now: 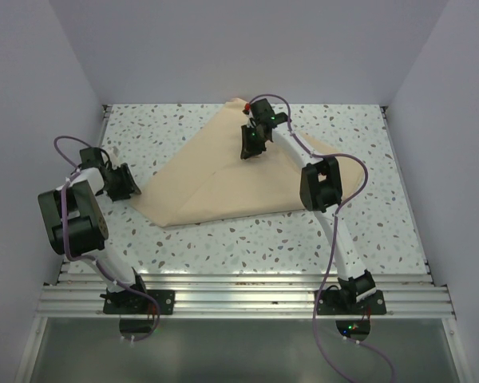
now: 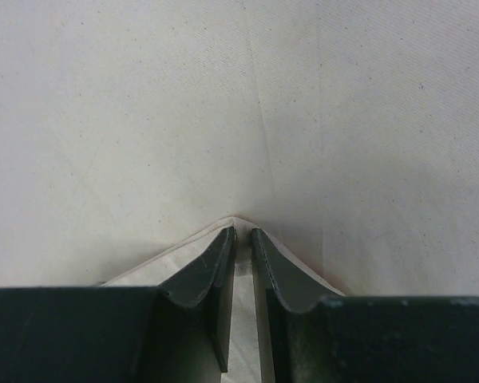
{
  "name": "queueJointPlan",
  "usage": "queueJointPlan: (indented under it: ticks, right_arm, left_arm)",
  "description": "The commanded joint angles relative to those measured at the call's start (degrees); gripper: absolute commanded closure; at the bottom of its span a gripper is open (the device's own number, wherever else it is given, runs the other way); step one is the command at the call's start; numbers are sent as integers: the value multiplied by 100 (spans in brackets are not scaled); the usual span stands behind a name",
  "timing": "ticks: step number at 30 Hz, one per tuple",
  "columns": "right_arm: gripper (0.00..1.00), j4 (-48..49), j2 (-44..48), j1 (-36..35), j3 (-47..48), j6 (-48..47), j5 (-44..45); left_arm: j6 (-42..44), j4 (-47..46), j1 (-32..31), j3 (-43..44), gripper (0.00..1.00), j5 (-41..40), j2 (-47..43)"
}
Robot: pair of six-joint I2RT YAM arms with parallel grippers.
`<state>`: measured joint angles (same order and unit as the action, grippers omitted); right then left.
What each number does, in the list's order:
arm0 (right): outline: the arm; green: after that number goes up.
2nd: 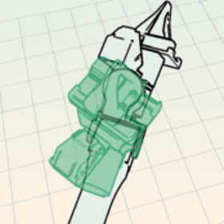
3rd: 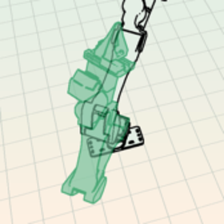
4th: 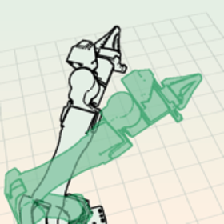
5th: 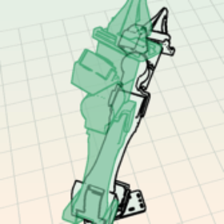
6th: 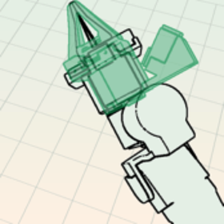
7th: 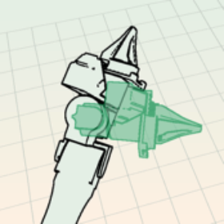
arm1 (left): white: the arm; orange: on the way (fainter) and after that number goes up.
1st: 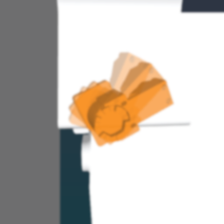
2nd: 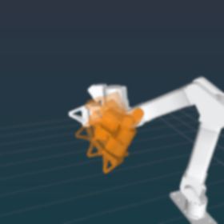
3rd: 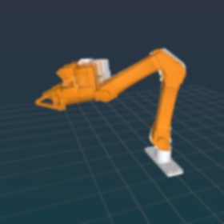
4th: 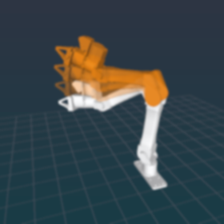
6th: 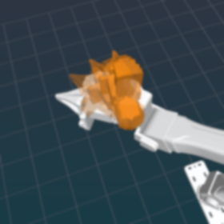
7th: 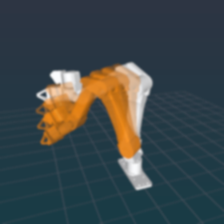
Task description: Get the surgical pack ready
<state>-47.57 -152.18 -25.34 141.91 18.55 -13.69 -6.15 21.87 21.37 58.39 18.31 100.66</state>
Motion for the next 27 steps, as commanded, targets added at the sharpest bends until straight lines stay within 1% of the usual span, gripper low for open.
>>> queueJointPlan:
  ticks: [1,3,7,8,11,13,14,15,18,20,22,24,26,27]
  right_arm:
    - [81,-446,-550,-23,-102,-158,104]
    - [81,-437,-558,-32,-84,-141,86]
    - [81,-437,-550,-23,-93,-149,95]
    - [81,-437,-550,-15,-93,-141,95]
    - [81,-437,-550,-23,-84,-141,86]
    - [81,-437,-532,-15,-102,-132,95]
    - [81,-428,-523,-23,-102,-132,104]
    - [81,-420,-541,-15,-93,-132,95]
    - [81,-411,-541,-23,-84,-106,86]
    - [81,-402,-550,-32,-84,-88,86]
    - [81,-402,-558,-32,-67,-88,86]
    - [81,-393,-567,-23,-58,-79,86]
    - [81,-393,-567,-32,-32,-79,86]
    - [81,-385,-576,-23,-31,-79,86]
  left_arm:
    - [-140,1293,26,-302,51,-512,323]
    - [-184,1381,17,-319,56,-608,322]
    - [-290,1338,17,-548,60,-653,252]
    - [-307,1338,17,-557,63,-696,252]
    - [-325,1443,17,-513,66,-706,314]
    - [-360,1435,17,-574,64,-705,165]
    - [-386,1469,17,-557,58,-758,147]
    - [-395,1469,17,-531,57,-767,112]
    - [-448,1531,17,-451,57,-863,277]
    - [-501,1531,8,-443,62,-846,348]
    - [-518,1513,8,-451,64,-951,410]
    - [-501,1549,8,-425,68,-1083,472]
    - [-501,1549,17,-425,73,-1110,489]
    - [-510,1531,17,-425,77,-1092,498]
